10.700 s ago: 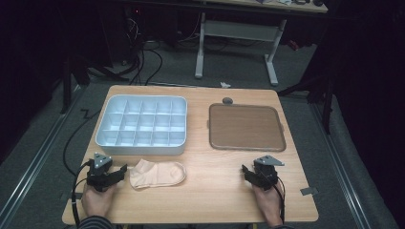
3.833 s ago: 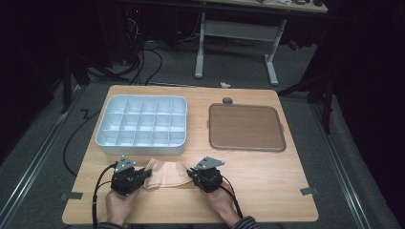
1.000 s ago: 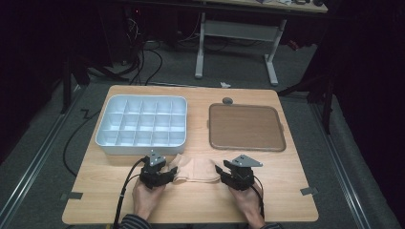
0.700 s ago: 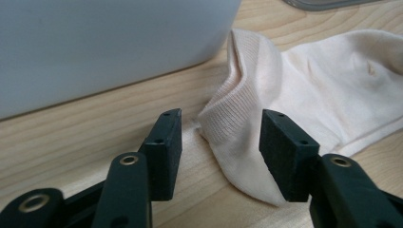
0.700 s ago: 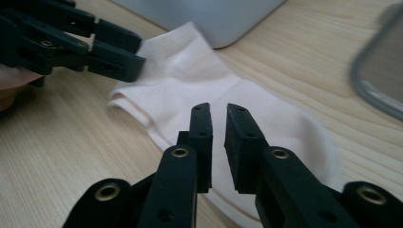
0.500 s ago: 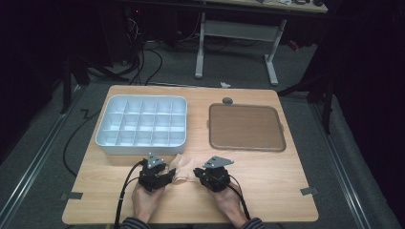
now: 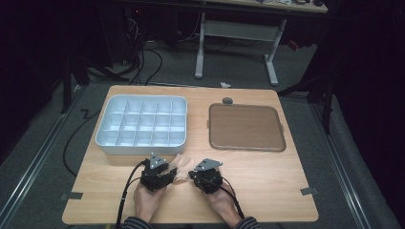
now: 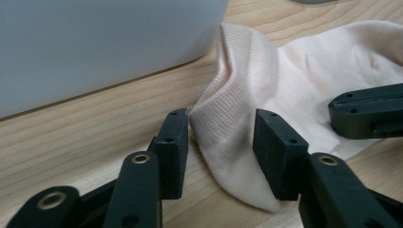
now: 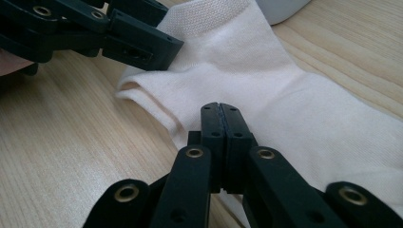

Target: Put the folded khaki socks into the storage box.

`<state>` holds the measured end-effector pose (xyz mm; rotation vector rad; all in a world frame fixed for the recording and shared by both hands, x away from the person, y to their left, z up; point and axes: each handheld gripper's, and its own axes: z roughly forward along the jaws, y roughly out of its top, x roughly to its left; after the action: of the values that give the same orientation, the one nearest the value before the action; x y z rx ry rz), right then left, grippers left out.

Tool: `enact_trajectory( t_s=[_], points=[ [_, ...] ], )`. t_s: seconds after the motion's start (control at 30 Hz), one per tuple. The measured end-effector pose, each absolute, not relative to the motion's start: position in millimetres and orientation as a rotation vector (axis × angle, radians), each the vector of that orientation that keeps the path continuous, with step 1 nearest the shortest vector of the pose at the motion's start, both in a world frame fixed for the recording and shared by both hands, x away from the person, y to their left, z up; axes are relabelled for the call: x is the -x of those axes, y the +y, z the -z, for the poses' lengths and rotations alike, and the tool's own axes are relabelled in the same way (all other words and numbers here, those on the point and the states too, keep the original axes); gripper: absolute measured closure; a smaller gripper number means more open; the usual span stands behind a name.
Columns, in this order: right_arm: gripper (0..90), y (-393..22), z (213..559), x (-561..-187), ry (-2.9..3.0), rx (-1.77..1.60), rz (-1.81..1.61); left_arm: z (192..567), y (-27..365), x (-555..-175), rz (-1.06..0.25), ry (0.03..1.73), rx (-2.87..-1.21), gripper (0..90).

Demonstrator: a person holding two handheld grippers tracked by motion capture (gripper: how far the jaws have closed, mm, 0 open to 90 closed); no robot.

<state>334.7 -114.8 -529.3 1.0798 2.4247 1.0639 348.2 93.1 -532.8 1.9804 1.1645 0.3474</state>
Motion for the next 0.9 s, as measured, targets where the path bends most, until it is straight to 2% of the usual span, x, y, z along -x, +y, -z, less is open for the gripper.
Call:
enact_trajectory(
  t_s=[0.17, 0.3, 0.9],
  points=[
    [89.9, -114, 529, -334, 2.422, -1.08, -1.063, 533, 90, -349, -0.349, 1.149, -1.986, 73.1],
    [89.9, -114, 530, -334, 2.417, -1.078, -1.068, 534, 90, -350, -0.318, 1.149, -1.975, 78.5],
    [89.9, -112, 529, -336, 2.433, -1.089, -1.072, 507, 102, -343, -0.224, 1.05, -1.897, 80.2]
  ],
)
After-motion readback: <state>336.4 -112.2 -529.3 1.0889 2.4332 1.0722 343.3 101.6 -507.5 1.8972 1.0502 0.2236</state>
